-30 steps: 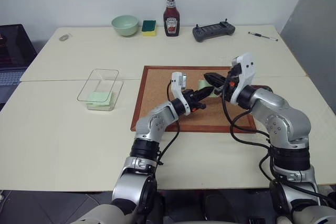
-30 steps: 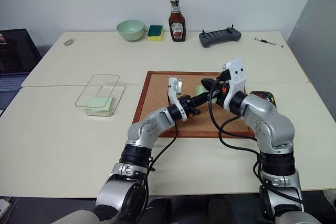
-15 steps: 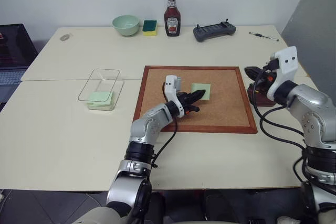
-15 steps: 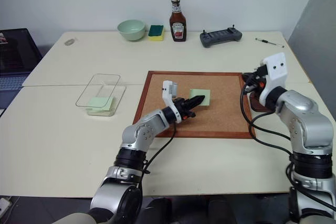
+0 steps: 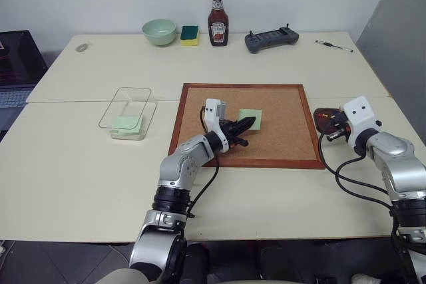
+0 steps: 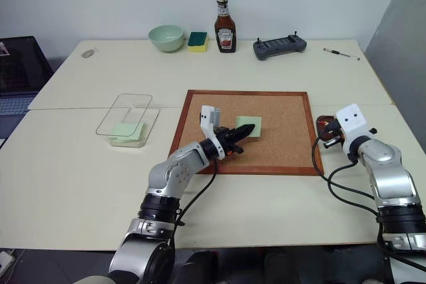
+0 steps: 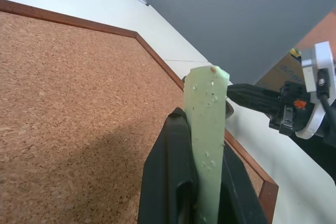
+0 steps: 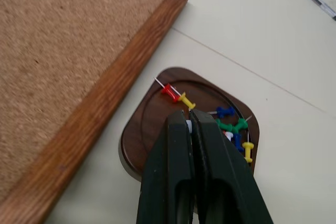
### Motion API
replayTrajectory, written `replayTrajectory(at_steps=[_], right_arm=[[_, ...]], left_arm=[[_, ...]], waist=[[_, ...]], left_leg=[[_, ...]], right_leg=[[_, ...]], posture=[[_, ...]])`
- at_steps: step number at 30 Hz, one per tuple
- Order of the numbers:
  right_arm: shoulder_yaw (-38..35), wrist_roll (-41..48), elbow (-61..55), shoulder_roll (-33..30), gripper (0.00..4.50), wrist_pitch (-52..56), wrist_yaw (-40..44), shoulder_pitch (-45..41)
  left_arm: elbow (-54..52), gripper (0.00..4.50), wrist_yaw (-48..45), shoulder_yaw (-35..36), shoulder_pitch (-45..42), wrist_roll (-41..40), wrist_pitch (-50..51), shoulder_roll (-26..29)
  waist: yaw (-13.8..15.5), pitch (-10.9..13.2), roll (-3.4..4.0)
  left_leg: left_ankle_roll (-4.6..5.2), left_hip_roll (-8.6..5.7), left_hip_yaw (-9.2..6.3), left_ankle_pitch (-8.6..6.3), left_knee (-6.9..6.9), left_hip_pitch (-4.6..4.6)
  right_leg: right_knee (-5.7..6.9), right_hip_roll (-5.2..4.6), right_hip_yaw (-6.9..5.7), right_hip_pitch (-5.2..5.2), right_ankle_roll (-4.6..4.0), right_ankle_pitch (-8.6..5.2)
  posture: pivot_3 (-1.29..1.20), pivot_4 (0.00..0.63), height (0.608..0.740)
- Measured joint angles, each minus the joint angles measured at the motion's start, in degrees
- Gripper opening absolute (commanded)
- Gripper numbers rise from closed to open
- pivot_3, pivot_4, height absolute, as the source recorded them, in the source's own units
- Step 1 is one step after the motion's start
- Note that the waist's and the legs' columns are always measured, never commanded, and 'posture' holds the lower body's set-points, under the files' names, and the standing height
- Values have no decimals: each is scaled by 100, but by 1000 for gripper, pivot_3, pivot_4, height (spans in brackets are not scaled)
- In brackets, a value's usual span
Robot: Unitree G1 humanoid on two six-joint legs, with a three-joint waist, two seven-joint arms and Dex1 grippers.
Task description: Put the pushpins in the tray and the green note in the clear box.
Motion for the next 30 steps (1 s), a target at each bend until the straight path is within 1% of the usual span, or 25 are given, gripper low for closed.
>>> replayTrajectory(at_steps=[1,3,5,7,8,9,10,12,15,17,19,30], right_arm=[[0,-41,52,18,539,-44,-1,-11],[3,-95,152,42,820,-120,-2,-31],[5,-146,237,77,1360,-196,-10,-37],[5,-159,275,101,1749,-227,-12,-38],[4,-162,285,123,2020,-247,-12,-39],[1,-163,288,144,2093,-257,-14,-43],[0,-163,288,160,2377,-263,-16,-49],[-8,-162,288,165,2786,-264,-19,-69],[-37,-146,269,165,3512,-257,-20,-82],[-67,-125,260,171,4096,-227,-17,-82],[-117,-86,256,200,4457,-154,-14,-82],[-130,-88,321,429,4457,-19,-20,-190]], left_arm=[[0,0,11,1,0,0,0,-2],[0,0,34,2,-1,-1,0,-4],[1,0,58,3,-2,-1,0,0],[1,0,60,3,-2,-1,0,1],[1,0,62,3,-3,-1,0,1],[1,0,64,3,-3,-1,0,0],[1,0,69,3,-3,-1,-1,-1],[2,0,72,7,-3,-1,-1,-1],[3,0,73,12,-4,-1,-3,0],[8,0,73,12,-6,-1,-12,0],[12,0,73,13,-9,-1,-28,-1],[65,0,72,13,-31,0,-123,6]], waist=[[0,0,0],[1,0,0],[3,0,0],[3,0,0],[3,0,0],[2,0,0],[2,0,0],[3,0,0],[4,0,0],[4,0,0],[5,0,0],[-2,0,0]], left_leg=[[0,0,0,0,0,0],[-1,0,-1,0,0,0],[-1,0,-1,0,0,0],[-1,0,-1,0,0,0],[-1,0,-1,0,0,0],[-1,0,-1,0,0,0],[-1,0,-1,0,0,0],[-1,0,0,0,0,0],[-1,0,-1,0,1,0],[-1,0,-1,0,1,0],[-1,0,-1,0,1,0],[-1,0,0,0,1,1]], right_leg=[[0,0,0,0,0,0],[0,0,-1,0,0,0],[0,0,0,0,0,0],[0,0,0,0,0,0],[0,0,0,0,0,0],[0,0,-1,0,0,0],[0,0,0,0,0,0],[0,0,0,0,0,0],[0,0,-1,0,0,0],[0,0,-1,0,0,0],[0,0,-1,1,0,0],[0,0,0,0,0,0]], posture=[[0,150,740],[0,150,740],[0,150,740],[0,150,740],[0,150,740],[0,150,740],[0,150,740],[0,150,740],[0,150,740],[0,150,740],[0,150,740],[0,150,740]])
